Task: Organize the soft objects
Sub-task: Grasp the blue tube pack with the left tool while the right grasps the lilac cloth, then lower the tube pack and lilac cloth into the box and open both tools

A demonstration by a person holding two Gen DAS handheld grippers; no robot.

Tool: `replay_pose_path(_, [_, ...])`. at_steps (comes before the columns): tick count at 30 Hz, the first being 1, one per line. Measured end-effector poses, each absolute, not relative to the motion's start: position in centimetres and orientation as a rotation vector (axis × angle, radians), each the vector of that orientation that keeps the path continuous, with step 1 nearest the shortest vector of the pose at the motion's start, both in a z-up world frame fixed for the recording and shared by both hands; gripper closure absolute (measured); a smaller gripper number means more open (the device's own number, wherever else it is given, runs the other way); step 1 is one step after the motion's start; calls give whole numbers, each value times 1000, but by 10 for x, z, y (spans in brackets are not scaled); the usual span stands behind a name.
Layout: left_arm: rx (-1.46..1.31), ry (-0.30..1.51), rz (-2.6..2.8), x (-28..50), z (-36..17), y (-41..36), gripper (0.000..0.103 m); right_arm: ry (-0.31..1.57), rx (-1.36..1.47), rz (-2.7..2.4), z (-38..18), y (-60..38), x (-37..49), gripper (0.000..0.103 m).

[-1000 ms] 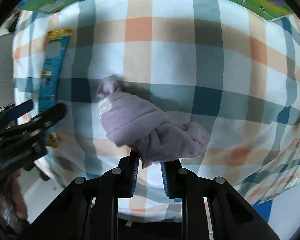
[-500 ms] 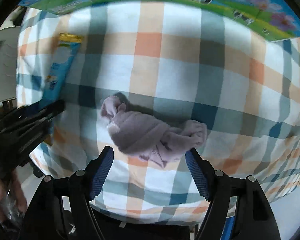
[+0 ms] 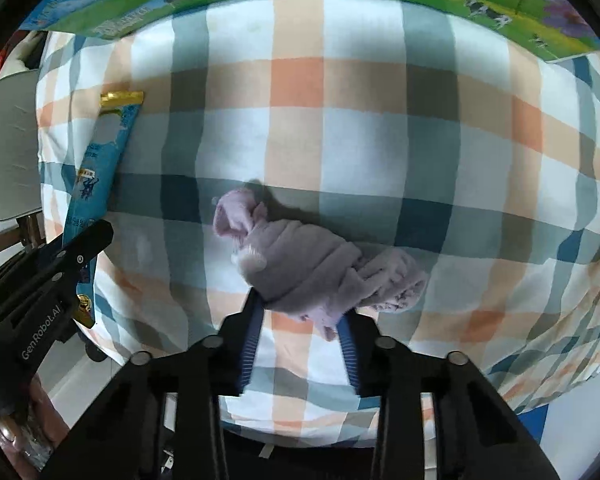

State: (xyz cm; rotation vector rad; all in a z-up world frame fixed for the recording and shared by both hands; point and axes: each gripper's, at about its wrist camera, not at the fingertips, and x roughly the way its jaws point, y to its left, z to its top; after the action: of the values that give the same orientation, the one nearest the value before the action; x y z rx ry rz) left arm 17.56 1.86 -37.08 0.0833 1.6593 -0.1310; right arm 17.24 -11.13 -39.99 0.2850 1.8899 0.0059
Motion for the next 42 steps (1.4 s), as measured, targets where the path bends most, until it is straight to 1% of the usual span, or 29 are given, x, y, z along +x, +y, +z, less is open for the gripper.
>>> replay_pose_path(3, [53, 1654, -145, 174, -362, 14, 87, 1877, 296, 27, -386, -114, 168, 82])
replay_pose_path(5, [39, 1644, -151, 169, -354, 8, 87, 1869, 293, 34, -378, -121, 170, 84])
replay_pose_path(6, [34, 1636, -154, 167, -350, 7, 87, 1865, 299, 44, -378, -125, 175, 87])
replay_pose_path(7, [31, 1632, -162, 168, -346, 5, 87, 1862, 300, 50, -379, -125, 171, 96])
replay_pose_path(8, [20, 1628, -171, 165, -341, 2, 88, 1855, 310, 57, -374, -127, 171, 98])
replay_pose_path(13, [8, 1592, -210, 161, -317, -13, 88, 1813, 330, 92, -353, -135, 171, 98])
replay_pose_path(16, [0, 1566, -228, 165, -302, 4, 88, 1780, 344, 112, -334, -140, 167, 98])
replay_pose_path(20, [-26, 1525, -266, 178, -271, 8, 88, 1729, 384, 154, -298, -155, 167, 98])
replay_pose_path(22, [-37, 1502, -286, 183, -247, 10, 88, 1693, 404, 172, -277, -162, 171, 98])
replay_pose_path(26, [-34, 1446, -338, 208, -211, 3, 88, 1592, 419, 191, -223, -172, 186, 98])
replay_pose_path(27, [-29, 1432, -341, 213, -212, -8, 88, 1573, 416, 192, -217, -164, 192, 98])
replay_pose_path(32, [15, 1347, -342, 249, -176, -22, 88, 1486, 407, 157, -170, -175, 229, 98])
replay_pose_path(37, [38, 1284, -322, 284, -149, -27, 88, 1447, 398, 109, -153, -189, 262, 98])
replay_pose_path(42, [43, 1270, -308, 308, -142, -31, 88, 1446, 396, 84, -154, -194, 289, 98])
